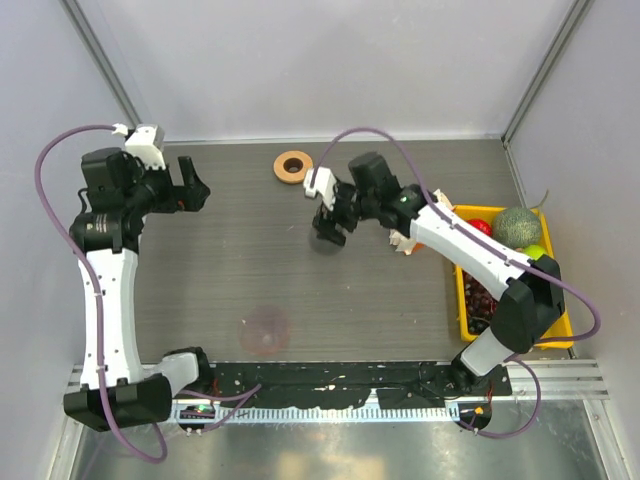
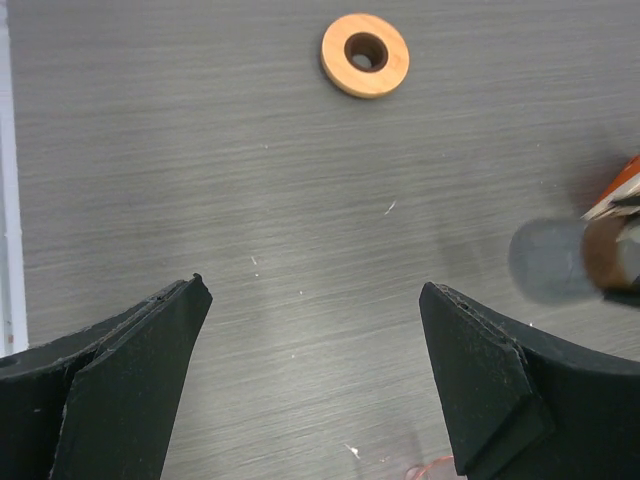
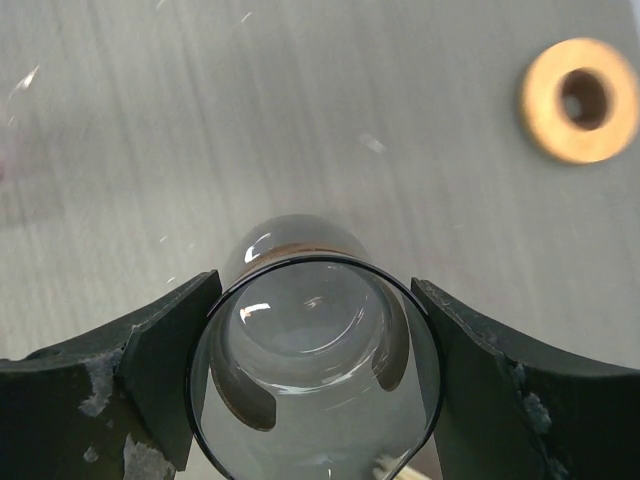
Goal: Place the coffee filter in the dripper
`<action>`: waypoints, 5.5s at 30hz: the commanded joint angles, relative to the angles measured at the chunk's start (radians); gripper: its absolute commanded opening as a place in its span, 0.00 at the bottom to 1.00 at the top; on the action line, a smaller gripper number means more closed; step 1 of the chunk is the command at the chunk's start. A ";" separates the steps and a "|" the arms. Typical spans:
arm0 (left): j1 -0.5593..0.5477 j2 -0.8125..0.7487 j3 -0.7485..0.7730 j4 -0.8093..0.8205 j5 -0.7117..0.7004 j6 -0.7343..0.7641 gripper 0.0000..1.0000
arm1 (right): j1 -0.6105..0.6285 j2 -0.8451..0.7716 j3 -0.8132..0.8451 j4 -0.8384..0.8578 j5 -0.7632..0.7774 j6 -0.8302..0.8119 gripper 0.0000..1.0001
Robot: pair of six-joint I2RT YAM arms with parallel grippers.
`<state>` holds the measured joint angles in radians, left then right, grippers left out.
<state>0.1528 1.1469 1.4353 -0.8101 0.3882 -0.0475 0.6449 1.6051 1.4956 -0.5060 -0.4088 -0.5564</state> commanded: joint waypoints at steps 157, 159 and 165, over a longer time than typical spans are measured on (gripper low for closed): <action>-0.395 0.370 -0.644 1.186 0.910 -1.105 0.00 | -0.257 -0.576 -0.155 -0.445 -0.133 0.308 0.95; -0.397 0.395 -0.622 1.177 0.908 -1.098 0.00 | -0.258 -0.576 -0.155 -0.444 -0.131 0.305 0.96; -0.398 0.425 -0.549 0.935 0.891 -0.915 0.00 | -0.258 -0.582 -0.164 -0.447 -0.137 0.303 0.95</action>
<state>-0.2436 1.5707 0.8181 0.2848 1.2724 -1.1065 0.3893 1.0401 1.3384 -0.9653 -0.5480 -0.2386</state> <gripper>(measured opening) 0.161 0.955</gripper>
